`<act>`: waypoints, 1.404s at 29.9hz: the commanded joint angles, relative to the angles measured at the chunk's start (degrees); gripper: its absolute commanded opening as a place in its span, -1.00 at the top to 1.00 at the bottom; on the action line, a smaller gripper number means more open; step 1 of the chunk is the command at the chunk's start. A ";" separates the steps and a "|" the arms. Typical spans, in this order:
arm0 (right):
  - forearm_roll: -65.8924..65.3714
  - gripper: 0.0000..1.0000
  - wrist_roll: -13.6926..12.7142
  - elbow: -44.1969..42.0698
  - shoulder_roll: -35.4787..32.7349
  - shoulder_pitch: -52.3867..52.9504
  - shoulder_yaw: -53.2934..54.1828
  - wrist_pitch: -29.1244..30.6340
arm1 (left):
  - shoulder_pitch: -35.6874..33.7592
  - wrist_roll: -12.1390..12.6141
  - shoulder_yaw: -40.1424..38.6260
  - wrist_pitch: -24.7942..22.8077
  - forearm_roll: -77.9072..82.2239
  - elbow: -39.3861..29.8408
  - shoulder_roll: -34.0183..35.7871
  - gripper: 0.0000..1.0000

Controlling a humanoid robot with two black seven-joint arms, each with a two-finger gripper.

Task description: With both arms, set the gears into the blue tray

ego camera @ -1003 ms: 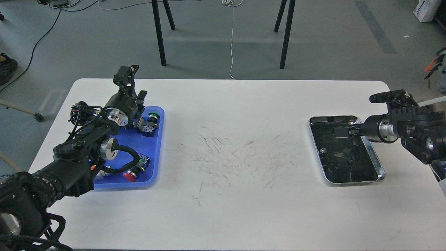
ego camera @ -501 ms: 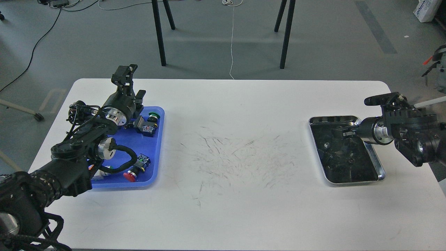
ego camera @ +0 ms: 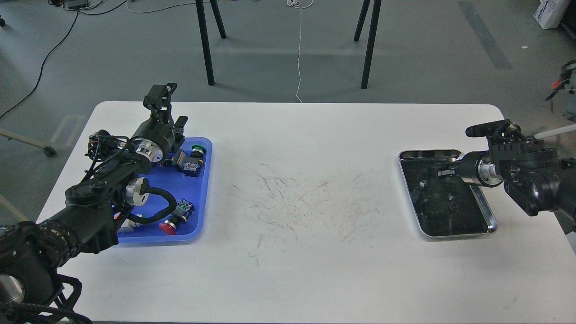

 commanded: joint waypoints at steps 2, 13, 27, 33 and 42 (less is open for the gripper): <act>-0.01 0.57 0.02 0.04 0.02 -0.17 0.00 0.01 | 0.00 0.00 0.00 0.01 0.00 0.14 -0.02 -0.99; 0.08 0.84 0.02 0.13 0.11 0.44 0.00 0.01 | 0.00 0.00 0.00 0.01 0.00 0.41 0.07 -0.99; 0.43 0.86 0.02 0.57 -1.82 3.52 -0.62 0.54 | 0.00 0.00 0.00 0.01 0.09 0.58 0.07 -0.99; 0.52 0.86 0.02 0.83 -1.74 4.66 -0.62 0.54 | -0.09 0.00 0.00 0.01 0.09 0.58 -0.20 -0.99; 0.52 0.87 0.02 4.78 -1.03 9.14 -0.70 3.52 | -0.09 0.00 0.09 0.01 0.09 0.58 -0.37 -0.99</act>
